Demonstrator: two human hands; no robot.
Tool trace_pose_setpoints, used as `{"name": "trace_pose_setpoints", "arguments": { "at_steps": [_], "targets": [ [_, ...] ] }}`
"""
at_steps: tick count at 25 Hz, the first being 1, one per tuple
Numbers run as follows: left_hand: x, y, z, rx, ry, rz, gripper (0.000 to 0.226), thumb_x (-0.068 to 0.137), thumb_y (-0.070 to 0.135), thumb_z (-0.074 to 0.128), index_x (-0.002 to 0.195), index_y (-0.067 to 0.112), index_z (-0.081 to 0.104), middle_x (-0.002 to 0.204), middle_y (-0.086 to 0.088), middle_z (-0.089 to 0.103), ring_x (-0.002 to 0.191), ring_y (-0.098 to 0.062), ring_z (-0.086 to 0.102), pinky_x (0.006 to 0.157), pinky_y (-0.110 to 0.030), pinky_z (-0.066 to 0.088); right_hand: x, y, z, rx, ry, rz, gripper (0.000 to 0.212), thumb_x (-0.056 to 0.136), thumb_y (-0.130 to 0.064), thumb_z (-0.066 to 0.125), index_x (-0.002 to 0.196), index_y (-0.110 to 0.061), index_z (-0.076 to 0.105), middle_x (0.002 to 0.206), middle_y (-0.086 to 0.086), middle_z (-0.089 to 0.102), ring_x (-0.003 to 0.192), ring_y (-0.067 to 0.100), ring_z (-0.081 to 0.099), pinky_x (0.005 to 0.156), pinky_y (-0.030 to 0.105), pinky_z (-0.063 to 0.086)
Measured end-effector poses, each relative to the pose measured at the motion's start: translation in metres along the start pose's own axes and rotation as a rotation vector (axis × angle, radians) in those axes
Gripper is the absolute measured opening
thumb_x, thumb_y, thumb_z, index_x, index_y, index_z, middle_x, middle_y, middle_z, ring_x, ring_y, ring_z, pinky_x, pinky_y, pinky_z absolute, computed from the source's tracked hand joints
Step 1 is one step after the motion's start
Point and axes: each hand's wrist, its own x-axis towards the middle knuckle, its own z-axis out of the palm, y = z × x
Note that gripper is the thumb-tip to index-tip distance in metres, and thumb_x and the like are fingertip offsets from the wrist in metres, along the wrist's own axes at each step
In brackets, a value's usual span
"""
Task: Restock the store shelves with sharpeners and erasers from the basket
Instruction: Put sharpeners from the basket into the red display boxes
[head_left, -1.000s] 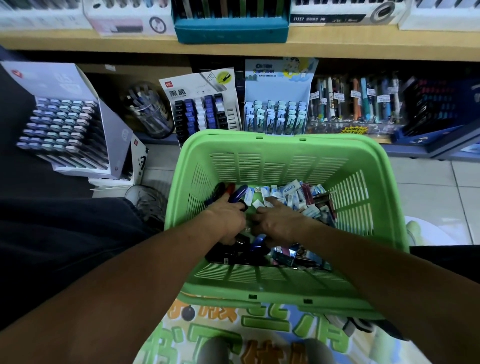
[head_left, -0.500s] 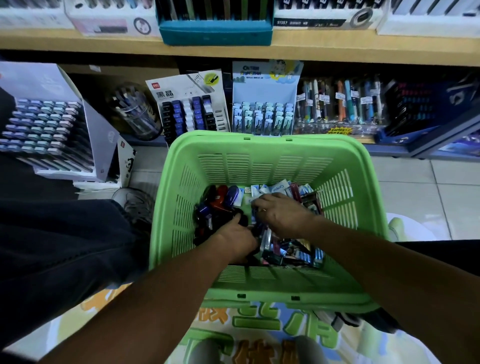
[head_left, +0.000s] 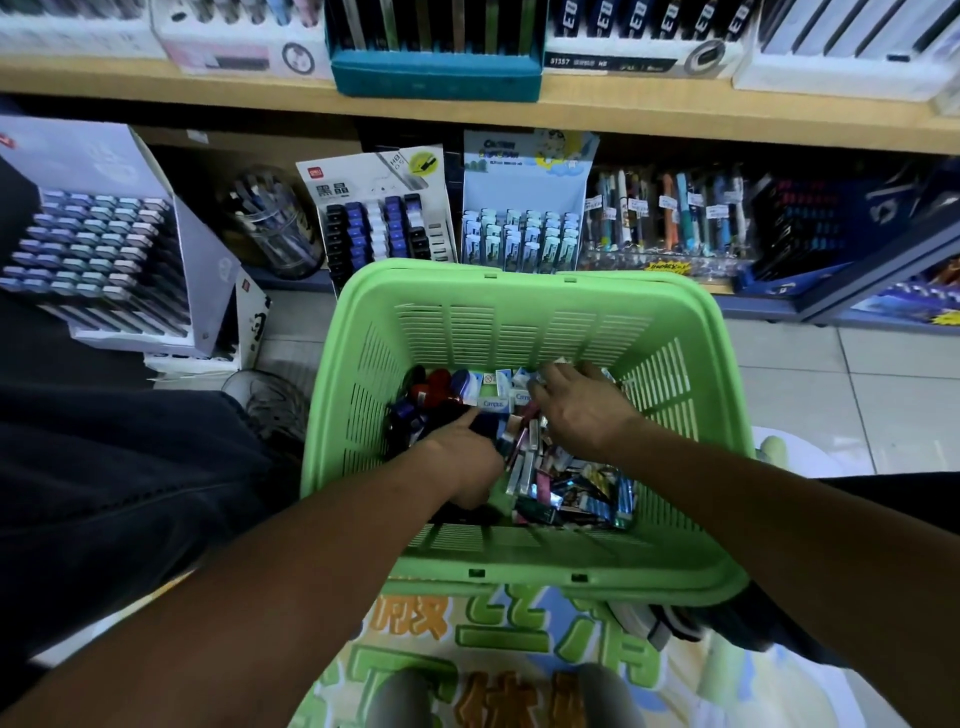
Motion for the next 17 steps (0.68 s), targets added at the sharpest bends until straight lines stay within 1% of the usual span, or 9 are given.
{"name": "trace_pose_setpoints", "arguments": {
  "at_steps": [1,2,3,5,7,9,11,14,17],
  "targets": [
    [0.002,0.002,-0.004,-0.171,0.06,-0.026,0.007,0.094,0.02,0.055,0.095,0.016,0.06,0.1,-0.006,0.066,0.093,-0.02,0.059,0.114,-0.046,0.033,0.0,-0.004,-0.003,-0.015,0.019,0.061,0.044,0.097,-0.028,0.052,0.137,-0.012,0.042,0.134,0.017,0.047,0.118,0.031,0.051,0.099,0.049,0.046],
    [0.009,0.003,-0.006,-0.346,0.122,-0.079,0.007,0.092,0.011,0.057,0.098,0.012,0.061,0.099,-0.008,0.065,0.088,-0.02,0.06,0.098,-0.039,0.048,0.0,-0.003,-0.007,-0.025,0.043,0.154,0.035,0.1,-0.026,0.046,0.131,-0.01,0.045,0.125,0.016,0.052,0.106,0.029,0.054,0.089,0.044,0.052],
    [0.015,0.006,-0.01,-0.524,0.177,-0.142,0.009,0.09,0.006,0.059,0.099,0.008,0.06,0.094,-0.008,0.063,0.086,-0.021,0.062,0.083,-0.036,0.054,-0.001,0.0,-0.013,-0.036,0.027,0.249,0.028,0.101,-0.024,0.043,0.124,-0.008,0.049,0.115,0.014,0.057,0.094,0.025,0.055,0.078,0.038,0.054],
    [0.025,0.014,-0.018,-0.805,0.222,-0.285,0.005,0.089,0.006,0.062,0.093,0.004,0.059,0.083,-0.008,0.058,0.083,-0.023,0.063,0.069,-0.032,0.054,-0.003,0.009,-0.021,-0.037,-0.088,0.349,0.021,0.099,-0.019,0.048,0.112,-0.008,0.061,0.098,0.009,0.064,0.083,0.024,0.06,0.069,0.032,0.053],
    [0.038,0.021,-0.022,-1.058,0.187,-0.398,0.015,0.088,0.011,0.067,0.097,-0.001,0.063,0.087,-0.012,0.062,0.082,-0.023,0.061,0.069,-0.031,0.052,-0.006,0.015,-0.016,0.083,-0.136,0.39,0.02,0.094,-0.017,0.055,0.109,-0.009,0.066,0.099,0.008,0.071,0.09,0.026,0.068,0.074,0.03,0.052],
    [0.051,0.023,-0.024,-1.302,0.166,-0.48,0.026,0.086,0.014,0.071,0.106,0.0,0.064,0.097,-0.012,0.065,0.086,-0.022,0.063,0.071,-0.03,0.052,0.0,0.014,-0.013,0.23,-0.096,0.422,0.03,0.09,-0.02,0.058,0.117,-0.007,0.059,0.104,0.011,0.071,0.095,0.029,0.068,0.073,0.03,0.05],
    [0.062,0.021,-0.027,-1.492,0.171,-0.553,0.033,0.085,0.013,0.074,0.114,0.004,0.06,0.095,-0.005,0.061,0.091,-0.019,0.059,0.072,-0.025,0.05,0.008,0.016,-0.012,0.278,-0.103,0.414,0.043,0.09,-0.023,0.057,0.129,-0.006,0.05,0.106,0.014,0.07,0.096,0.031,0.069,0.071,0.032,0.049],
    [0.069,0.019,-0.028,-1.635,0.193,-0.624,0.03,0.083,0.008,0.076,0.105,0.012,0.056,0.089,0.0,0.056,0.092,-0.017,0.055,0.078,-0.021,0.045,0.013,0.019,-0.009,0.291,-0.141,0.406,0.048,0.092,-0.025,0.055,0.135,-0.006,0.046,0.115,0.016,0.067,0.104,0.033,0.066,0.08,0.035,0.052],
    [0.068,0.021,-0.025,-1.674,0.12,-0.673,0.042,0.074,0.009,0.085,0.106,0.009,0.057,0.104,-0.004,0.061,0.1,-0.021,0.059,0.085,-0.024,0.048,0.013,0.023,0.001,0.388,-0.211,0.436,0.064,0.089,-0.041,0.059,0.141,-0.009,0.041,0.13,0.018,0.058,0.116,0.034,0.06,0.089,0.037,0.05]
  ]
}}
